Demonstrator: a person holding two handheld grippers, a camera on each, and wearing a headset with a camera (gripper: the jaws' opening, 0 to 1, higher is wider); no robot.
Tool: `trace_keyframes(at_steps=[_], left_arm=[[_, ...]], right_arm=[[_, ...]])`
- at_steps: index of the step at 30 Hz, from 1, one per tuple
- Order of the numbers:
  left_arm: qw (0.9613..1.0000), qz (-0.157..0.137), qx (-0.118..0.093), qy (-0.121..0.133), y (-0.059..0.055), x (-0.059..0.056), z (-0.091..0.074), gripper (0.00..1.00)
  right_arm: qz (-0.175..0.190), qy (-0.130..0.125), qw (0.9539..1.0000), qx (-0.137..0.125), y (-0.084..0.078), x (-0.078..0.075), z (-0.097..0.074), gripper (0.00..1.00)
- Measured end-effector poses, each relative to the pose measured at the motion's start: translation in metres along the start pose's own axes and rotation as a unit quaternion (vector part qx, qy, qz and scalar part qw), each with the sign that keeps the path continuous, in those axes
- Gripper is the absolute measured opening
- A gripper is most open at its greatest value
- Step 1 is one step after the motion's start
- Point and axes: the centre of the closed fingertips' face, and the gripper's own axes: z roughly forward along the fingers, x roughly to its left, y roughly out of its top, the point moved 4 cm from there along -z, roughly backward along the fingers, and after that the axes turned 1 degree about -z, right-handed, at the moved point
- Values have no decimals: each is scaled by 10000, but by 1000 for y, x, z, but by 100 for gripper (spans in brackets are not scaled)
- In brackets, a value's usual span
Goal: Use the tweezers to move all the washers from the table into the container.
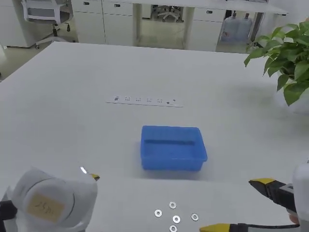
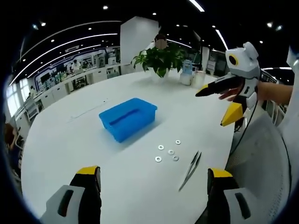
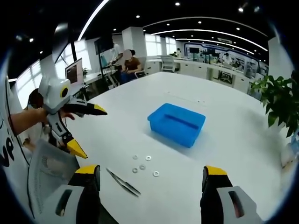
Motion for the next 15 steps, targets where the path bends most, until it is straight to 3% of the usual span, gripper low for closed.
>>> trace_keyframes(at_steps=[2,7,14,15], left_arm=[[10000,26,73,-23,-4,-4,5,80],[9973,307,493,-458,-23,-19,18,57],[9914,617,826,-804,-40,-22,35,35],[9893,652,897,-952,-44,-25,39,32]], right_arm=[[-7,-15,10000,22,-1,0,0,89],[20,-27,10000,54,-2,0,1,89],[38,34,10000,78,-4,4,3,89],[27,33,10000,74,-3,4,4,88]])
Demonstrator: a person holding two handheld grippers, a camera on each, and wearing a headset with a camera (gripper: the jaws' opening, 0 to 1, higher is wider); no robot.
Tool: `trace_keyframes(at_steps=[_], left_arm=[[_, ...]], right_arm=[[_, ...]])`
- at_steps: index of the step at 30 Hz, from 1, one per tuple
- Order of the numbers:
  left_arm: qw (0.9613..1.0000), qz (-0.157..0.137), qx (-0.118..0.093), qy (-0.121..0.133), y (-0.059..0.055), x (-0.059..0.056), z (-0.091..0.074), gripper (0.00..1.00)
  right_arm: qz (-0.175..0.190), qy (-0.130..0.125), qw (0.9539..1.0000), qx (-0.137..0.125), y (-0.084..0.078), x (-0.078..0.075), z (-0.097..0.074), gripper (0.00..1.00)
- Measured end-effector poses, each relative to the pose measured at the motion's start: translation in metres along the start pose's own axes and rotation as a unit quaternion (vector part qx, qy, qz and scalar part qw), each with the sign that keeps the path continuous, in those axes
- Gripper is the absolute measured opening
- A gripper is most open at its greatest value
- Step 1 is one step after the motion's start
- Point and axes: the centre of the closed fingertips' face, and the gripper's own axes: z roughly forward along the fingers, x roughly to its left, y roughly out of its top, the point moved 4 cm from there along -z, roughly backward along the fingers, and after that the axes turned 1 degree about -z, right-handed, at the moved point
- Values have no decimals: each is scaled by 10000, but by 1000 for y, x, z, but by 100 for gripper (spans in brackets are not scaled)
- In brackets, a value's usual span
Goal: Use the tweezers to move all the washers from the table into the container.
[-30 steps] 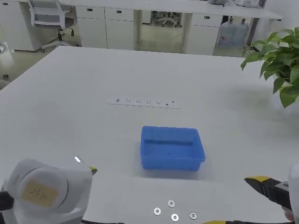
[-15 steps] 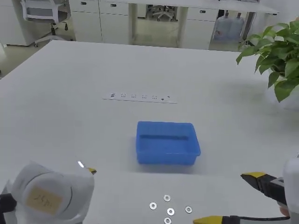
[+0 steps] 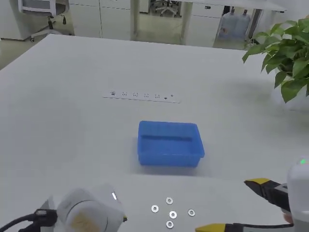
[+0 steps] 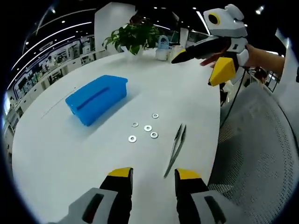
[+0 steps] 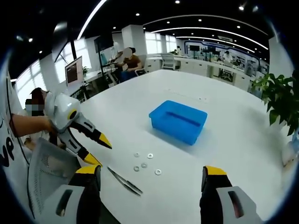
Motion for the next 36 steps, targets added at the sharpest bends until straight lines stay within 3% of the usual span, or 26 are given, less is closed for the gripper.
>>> trace_keyframes(at_steps=[1,2,3,4,7,8,9,10,16,19,21,24,31,33,36], left_arm=[[10000,74,22,-55,-1,-1,3,30],[9991,387,0,-157,-2,-3,7,28],[9987,491,25,-153,-3,-4,10,25],[9984,530,179,-88,-8,-4,14,21],[9950,960,211,-153,-11,-8,21,14],[9955,902,260,-147,-12,-9,23,13],[9961,840,82,-247,-7,-10,23,13],[9965,791,150,-236,-8,-8,24,11],[9937,1028,203,-394,-9,-13,24,1],[9926,1116,194,-448,-8,-18,24,0],[9891,1390,40,-481,-3,-23,20,0],[9876,1500,-28,-464,7,-25,11,0],[9886,1379,-442,-417,40,-28,-14,0],[9872,1337,-779,-397,54,-31,-20,0],[9849,1414,-906,-408,66,-35,-27,0]], right_arm=[[-5,3,10000,5,0,0,0,88],[-7,8,10000,9,0,1,1,88],[-10,13,10000,24,-1,1,1,88],[-14,21,10000,39,-1,2,1,88],[-7,6,10000,22,-1,2,0,88],[26,16,10000,2,-1,3,0,88],[49,17,10000,-4,-2,3,-1,88],[62,18,10000,-9,-2,2,-1,88],[46,29,10000,21,-3,5,-1,87],[64,93,9999,-23,-2,9,1,87],[15,82,10000,-49,-2,14,4,82],[-273,112,9996,-33,-3,26,10,79],[-492,450,9976,170,-12,47,24,63],[-532,572,9966,244,-15,51,29,55],[-899,654,9926,478,-20,53,39,45]])
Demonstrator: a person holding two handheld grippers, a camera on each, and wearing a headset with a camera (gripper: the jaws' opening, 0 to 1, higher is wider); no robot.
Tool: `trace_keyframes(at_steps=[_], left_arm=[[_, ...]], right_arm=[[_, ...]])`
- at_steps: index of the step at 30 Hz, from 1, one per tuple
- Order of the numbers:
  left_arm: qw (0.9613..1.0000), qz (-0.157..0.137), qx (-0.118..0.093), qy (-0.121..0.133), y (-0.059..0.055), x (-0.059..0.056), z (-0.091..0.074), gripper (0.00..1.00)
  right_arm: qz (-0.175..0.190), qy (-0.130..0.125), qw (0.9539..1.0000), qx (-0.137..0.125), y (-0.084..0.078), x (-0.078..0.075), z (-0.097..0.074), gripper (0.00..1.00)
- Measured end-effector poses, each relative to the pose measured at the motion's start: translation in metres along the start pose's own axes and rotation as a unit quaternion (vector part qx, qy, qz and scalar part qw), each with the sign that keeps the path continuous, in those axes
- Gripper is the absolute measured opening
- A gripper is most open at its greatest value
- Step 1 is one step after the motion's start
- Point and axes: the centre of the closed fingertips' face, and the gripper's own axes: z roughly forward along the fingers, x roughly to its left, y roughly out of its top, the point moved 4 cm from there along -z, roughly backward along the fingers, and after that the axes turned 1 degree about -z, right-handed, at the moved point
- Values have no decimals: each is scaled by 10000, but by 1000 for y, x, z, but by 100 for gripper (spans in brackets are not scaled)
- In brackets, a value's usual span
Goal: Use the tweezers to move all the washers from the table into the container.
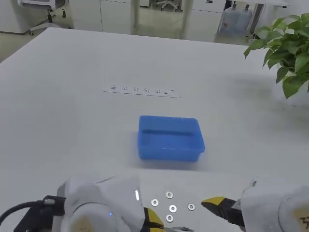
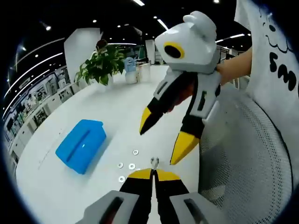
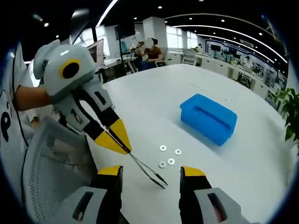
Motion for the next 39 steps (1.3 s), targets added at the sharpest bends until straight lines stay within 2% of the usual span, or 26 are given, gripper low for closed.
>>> trace_keyframes(at_steps=[5,8,9,14,17,19,21,23,26,27,28,29,30,32,33,35,36,37,39], left_arm=[[9999,28,-135,5,12,-1,-1,0],[9997,27,-257,56,19,-1,-3,0],[9996,20,-274,59,20,-1,-3,0],[9992,-14,-407,57,25,-2,-7,0],[9988,-23,-485,64,28,-1,-9,0],[9987,2,-499,121,29,1,-10,0],[9984,-92,-519,198,29,4,-11,0],[9970,-442,-524,352,28,7,-10,0],[9950,-582,-581,573,26,12,-10,0],[9924,-812,-592,706,22,15,-11,5],[9907,-943,-636,752,21,16,-12,15],[9888,-1073,-696,775,19,16,-13,20],[9865,-1174,-719,883,17,17,-15,24],[9816,-1308,-722,1186,11,23,-18,41],[9824,-1283,-693,1167,6,21,-18,48],[9790,-1438,-547,1336,-4,22,-20,59],[9756,-1545,-409,1503,-12,24,-20,67],[9745,-1538,-308,1607,-18,25,-19,77],[9742,-1527,-115,1660,-27,24,-18,81]], right_arm=[[-142,117,9998,-3,3,0,15,34],[-113,371,9991,193,-1,4,21,28],[-123,348,9991,222,-1,4,22,26],[-110,482,9988,31,9,11,26,20],[-242,471,9986,39,13,13,29,10],[-303,453,9985,21,15,13,29,8],[-305,421,9986,5,16,12,30,7],[-343,399,9986,24,16,10,31,6],[-309,370,9988,69,15,7,32,5],[-235,348,9991,48,16,4,31,5],[-152,333,9993,10,17,2,31,5],[-4,332,9994,-67,20,-2,31,5],[87,332,9993,-116,22,-4,31,5],[217,301,9991,-222,27,-12,31,5],[263,274,9989,-271,30,-15,32,5],[372,236,9983,-385,35,-22,34,5],[448,220,9978,-446,39,-27,37,5],[473,205,9975,-482,40,-30,39,5],[493,182,9974,-494,43,-36,45,5]])
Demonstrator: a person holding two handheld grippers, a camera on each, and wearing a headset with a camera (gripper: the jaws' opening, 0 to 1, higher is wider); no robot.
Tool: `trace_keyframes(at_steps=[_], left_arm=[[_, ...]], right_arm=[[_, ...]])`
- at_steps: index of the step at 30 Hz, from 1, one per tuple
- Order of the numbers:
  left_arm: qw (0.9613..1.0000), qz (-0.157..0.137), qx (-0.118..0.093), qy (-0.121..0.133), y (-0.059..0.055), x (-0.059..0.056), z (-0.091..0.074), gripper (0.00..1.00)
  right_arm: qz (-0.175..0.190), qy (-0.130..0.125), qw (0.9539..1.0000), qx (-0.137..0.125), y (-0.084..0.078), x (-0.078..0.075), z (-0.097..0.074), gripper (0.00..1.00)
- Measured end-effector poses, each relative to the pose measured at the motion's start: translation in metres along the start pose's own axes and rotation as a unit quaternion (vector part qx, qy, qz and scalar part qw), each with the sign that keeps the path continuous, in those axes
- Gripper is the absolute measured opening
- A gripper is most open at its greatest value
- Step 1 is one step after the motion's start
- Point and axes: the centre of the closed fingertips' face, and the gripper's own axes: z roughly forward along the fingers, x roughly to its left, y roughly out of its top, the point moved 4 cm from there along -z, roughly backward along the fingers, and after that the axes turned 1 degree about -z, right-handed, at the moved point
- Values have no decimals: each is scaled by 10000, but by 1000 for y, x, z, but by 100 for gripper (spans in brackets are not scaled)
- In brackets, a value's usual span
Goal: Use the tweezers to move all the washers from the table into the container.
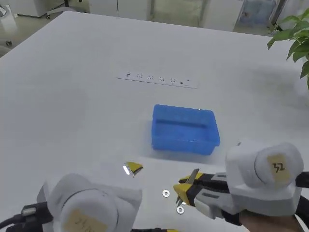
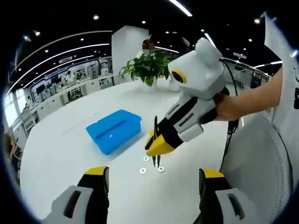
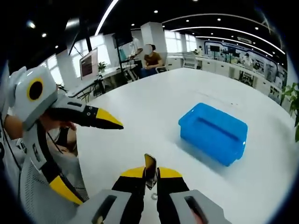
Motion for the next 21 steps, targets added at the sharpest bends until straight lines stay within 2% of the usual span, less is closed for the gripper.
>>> trace_keyframes(at_steps=[1,4,7,8,9,11,14,16,17,19,21], left_arm=[[9999,-92,57,74,-3,1,1,85],[9997,-188,-63,139,-2,2,1,94],[9989,-326,-257,216,-2,2,4,97],[9978,-445,-436,219,0,0,6,98],[9971,-535,-508,191,1,-1,7,99],[9965,-636,-475,257,-2,0,9,99],[9961,-623,-517,344,-6,-2,10,99],[9966,-580,-434,396,-12,-2,11,99],[9966,-455,-410,548,-12,1,9,99],[9965,-405,-500,536,-10,1,9,99],[9965,-492,-430,518,-12,1,10,99]], right_arm=[[15,-14,10000,-1,1,-3,3,5],[106,-26,9999,-121,5,-8,10,5],[246,-5,9996,-147,6,-11,17,5],[279,-3,9994,-181,8,-12,19,5],[303,-6,9994,-189,8,-12,20,5],[222,-57,9996,-192,9,-12,23,5],[140,-53,9999,-76,4,-12,28,5],[125,-72,9999,-88,3,-11,30,5],[127,-84,9998,-88,2,-12,31,5],[105,-111,9998,-90,1,-11,32,5],[105,-146,9998,-112,2,-11,33,5]])
